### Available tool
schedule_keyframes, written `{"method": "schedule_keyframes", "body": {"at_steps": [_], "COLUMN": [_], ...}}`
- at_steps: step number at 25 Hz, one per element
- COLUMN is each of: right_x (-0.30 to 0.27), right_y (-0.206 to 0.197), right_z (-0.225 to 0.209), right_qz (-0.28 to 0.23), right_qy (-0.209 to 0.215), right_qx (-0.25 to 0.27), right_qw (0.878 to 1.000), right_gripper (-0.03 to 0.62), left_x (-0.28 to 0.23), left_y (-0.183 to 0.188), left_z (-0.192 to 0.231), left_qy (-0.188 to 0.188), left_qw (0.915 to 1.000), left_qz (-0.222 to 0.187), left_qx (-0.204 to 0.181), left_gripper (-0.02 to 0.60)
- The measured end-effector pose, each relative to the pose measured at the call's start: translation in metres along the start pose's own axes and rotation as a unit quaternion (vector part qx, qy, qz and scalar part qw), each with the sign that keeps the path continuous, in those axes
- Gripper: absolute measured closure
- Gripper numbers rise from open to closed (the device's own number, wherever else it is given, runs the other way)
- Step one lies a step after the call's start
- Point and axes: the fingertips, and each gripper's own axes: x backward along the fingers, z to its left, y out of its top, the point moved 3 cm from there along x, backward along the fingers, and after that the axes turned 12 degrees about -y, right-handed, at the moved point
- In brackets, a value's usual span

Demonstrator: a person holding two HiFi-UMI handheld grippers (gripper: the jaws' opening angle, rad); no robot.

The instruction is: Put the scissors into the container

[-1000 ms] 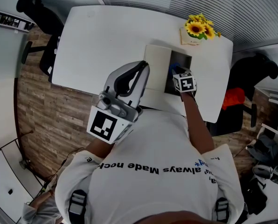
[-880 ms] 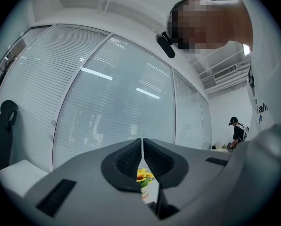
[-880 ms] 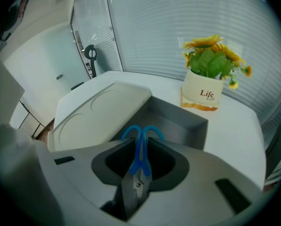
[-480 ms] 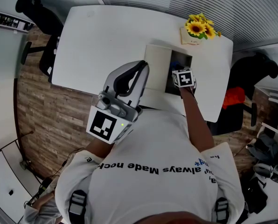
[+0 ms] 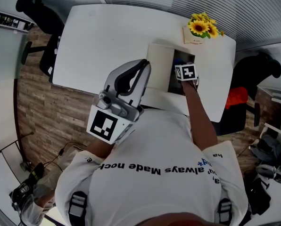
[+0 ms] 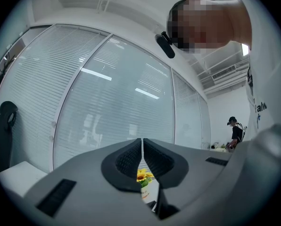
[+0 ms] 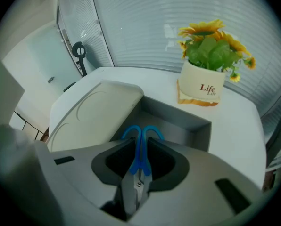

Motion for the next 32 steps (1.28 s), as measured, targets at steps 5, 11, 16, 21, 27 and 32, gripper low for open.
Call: {"method": "schedule_keyframes", "body": {"at_steps": [5, 11, 16, 21, 27, 32], "right_x": [-0.008, -0.018, -0.025, -0.027, -0.028, -0.029], "right_y": [0.002, 0.002, -0.001, -0.001, -0.002, -0.002], "right_z": [-0.001, -0.001, 0.001, 0.001, 0.000, -0.001], "right_qz": [0.009, 0.018, 0.029, 0.030, 0.030, 0.024], "right_qy": [0.010, 0.020, 0.021, 0.022, 0.024, 0.027], "right_qx": [-0.022, -0.039, -0.041, -0.041, -0.045, -0.051], "right_qw": [1.000, 0.999, 0.999, 0.998, 0.998, 0.998], "right_gripper": [0.502, 0.501, 0.500, 0.500, 0.499, 0.497], "left_x": [0.004, 0.007, 0.011, 0.013, 0.011, 0.011], "left_y": [0.001, 0.002, -0.001, 0.001, 0.001, 0.002], "left_z": [-0.002, -0.002, -0.001, -0.002, -0.009, -0.014], "left_qy": [0.002, 0.010, 0.014, 0.019, 0.020, 0.019], "left_qw": [1.0000, 0.9999, 0.9999, 0.9998, 0.9998, 0.9998], "left_qz": [0.001, 0.001, 0.004, 0.002, 0.003, -0.001], "left_qx": [-0.004, -0.003, -0.005, -0.003, -0.003, -0.008], "left_gripper": [0.551, 0.551, 0.551, 0.551, 0.551, 0.551]}}
